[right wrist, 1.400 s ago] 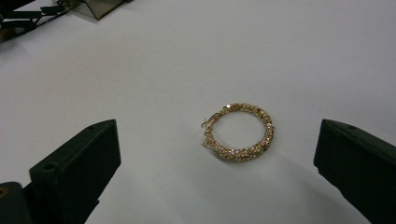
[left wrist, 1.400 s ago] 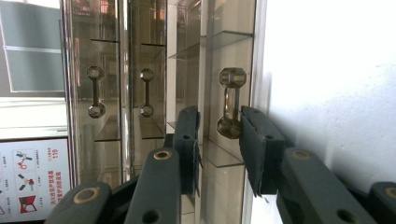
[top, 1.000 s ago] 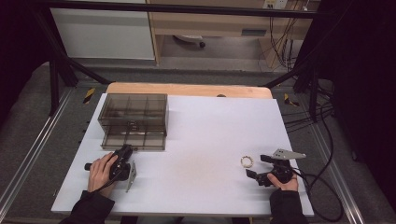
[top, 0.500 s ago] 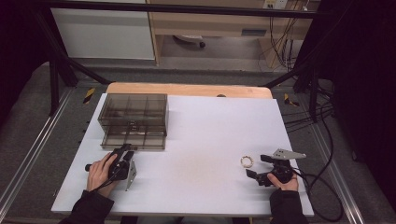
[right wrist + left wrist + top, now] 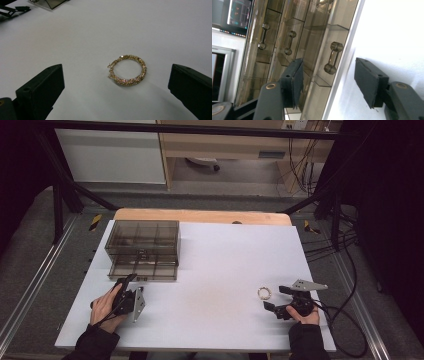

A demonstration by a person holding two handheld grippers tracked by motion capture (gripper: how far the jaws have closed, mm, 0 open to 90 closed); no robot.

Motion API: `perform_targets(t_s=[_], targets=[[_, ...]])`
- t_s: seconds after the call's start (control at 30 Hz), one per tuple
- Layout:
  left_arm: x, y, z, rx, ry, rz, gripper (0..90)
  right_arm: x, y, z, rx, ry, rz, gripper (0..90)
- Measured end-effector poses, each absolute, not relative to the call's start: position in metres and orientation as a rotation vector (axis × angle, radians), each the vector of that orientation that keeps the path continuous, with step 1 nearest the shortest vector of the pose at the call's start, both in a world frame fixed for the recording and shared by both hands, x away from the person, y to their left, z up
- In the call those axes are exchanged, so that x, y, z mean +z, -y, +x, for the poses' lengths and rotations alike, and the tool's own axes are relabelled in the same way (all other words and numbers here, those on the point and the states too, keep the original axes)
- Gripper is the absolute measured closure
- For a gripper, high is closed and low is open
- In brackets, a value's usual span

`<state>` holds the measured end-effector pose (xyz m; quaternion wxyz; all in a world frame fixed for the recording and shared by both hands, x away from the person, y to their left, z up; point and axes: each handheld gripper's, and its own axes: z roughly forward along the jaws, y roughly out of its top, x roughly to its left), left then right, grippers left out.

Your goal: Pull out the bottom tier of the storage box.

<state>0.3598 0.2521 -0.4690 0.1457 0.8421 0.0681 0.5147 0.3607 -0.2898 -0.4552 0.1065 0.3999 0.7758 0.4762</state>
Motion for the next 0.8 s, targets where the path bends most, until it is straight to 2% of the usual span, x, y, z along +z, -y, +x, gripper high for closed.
perform_targets(t_s=[0.33, 0.8], targets=[[-0.461, -0.256, 0.357, 1.363, -0.340, 2.390, 33.8, -0.455, 0.290, 0.361, 1.396, -2.285, 1.184, 0.8], [-0.454, -0.260, 0.353, 1.108, -0.596, 2.338, 23.0, -0.455, 0.290, 0.361, 1.385, -2.284, 1.192, 0.6]])
